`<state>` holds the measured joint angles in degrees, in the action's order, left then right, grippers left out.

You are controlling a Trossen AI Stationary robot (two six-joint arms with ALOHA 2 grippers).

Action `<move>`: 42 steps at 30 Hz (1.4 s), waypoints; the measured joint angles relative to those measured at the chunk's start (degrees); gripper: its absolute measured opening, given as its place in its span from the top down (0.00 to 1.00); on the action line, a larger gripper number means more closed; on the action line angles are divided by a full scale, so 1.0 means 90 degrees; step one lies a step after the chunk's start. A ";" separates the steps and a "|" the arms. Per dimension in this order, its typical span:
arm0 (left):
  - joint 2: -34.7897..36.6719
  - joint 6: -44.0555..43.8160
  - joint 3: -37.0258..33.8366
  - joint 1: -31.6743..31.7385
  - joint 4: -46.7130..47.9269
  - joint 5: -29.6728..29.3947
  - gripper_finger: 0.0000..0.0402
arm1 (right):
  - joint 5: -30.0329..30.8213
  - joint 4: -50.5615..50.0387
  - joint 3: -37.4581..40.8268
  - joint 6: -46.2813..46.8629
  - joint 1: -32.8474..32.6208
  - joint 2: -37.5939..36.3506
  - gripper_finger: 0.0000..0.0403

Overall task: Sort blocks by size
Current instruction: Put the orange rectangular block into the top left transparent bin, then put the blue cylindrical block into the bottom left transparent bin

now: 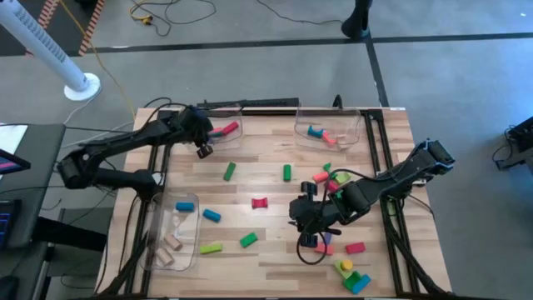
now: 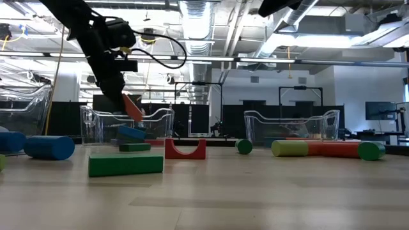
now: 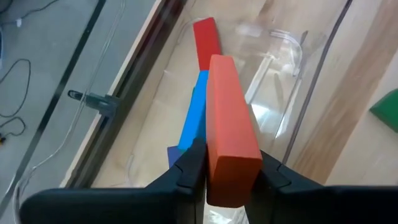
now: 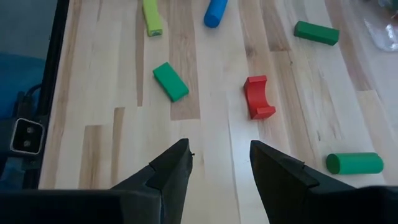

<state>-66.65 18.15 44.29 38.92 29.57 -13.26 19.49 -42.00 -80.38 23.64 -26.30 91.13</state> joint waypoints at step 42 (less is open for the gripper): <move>0.0661 -0.1689 0.0005 -0.4577 0.0223 0.1558 0.58 | 0.0022 0.0049 0.0000 -0.0202 0.0066 0.0002 0.51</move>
<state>-60.70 2.95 44.34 -2.28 31.58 0.77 19.68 -41.56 -80.38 21.82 -25.71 91.15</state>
